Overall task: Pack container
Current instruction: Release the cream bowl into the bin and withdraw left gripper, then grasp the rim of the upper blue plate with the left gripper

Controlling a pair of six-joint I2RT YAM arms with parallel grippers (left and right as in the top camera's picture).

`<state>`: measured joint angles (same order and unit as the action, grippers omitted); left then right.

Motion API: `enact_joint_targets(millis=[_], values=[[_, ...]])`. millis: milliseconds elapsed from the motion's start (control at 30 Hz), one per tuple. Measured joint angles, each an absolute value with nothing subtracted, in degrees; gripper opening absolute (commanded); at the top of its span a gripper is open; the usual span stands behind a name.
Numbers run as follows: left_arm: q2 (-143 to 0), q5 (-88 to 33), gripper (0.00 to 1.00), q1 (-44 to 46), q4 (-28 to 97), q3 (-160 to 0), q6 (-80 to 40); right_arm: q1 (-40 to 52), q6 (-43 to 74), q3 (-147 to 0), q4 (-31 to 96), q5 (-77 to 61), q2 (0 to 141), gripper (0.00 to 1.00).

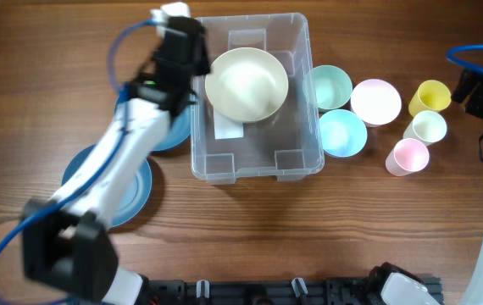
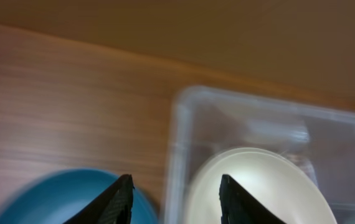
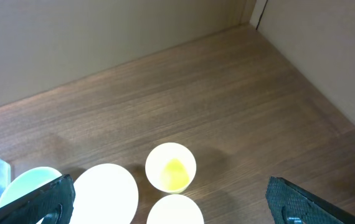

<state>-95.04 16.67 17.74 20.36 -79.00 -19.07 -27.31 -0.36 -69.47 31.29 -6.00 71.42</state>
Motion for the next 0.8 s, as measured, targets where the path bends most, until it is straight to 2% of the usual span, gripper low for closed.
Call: enact_joint_targets(millis=[33,167,300,433,600,800], values=[[-92.75,16.73,0.62,15.59,23.2,-79.42,-18.76,-27.31,-0.36,-69.47,31.27,-6.0,71.42,1.0],[-85.67,16.36,0.65,5.74,35.42,-80.23,-19.51,-27.31,-0.36,-69.47,31.27,-6.0,71.42,1.0],[-83.55,9.72,0.77,-4.01,47.72,-80.64,-22.39,-27.31,-0.36,-69.47,31.29,-6.0,71.42,1.0],[-84.18,1.78,0.79,-9.87,56.03,-79.24,-27.62,-27.31,-0.36,-69.47,31.29,-6.0,71.42,1.0],[-84.4,-1.69,0.76,-12.08,53.78,-73.49,-34.0,-27.31,-0.34,-69.47,31.29,-6.0,71.42,1.0],[-85.01,-2.42,0.73,-13.96,41.6,-67.02,-38.3,-27.31,-0.36,-69.47,31.31,-6.0,71.42,1.0]])
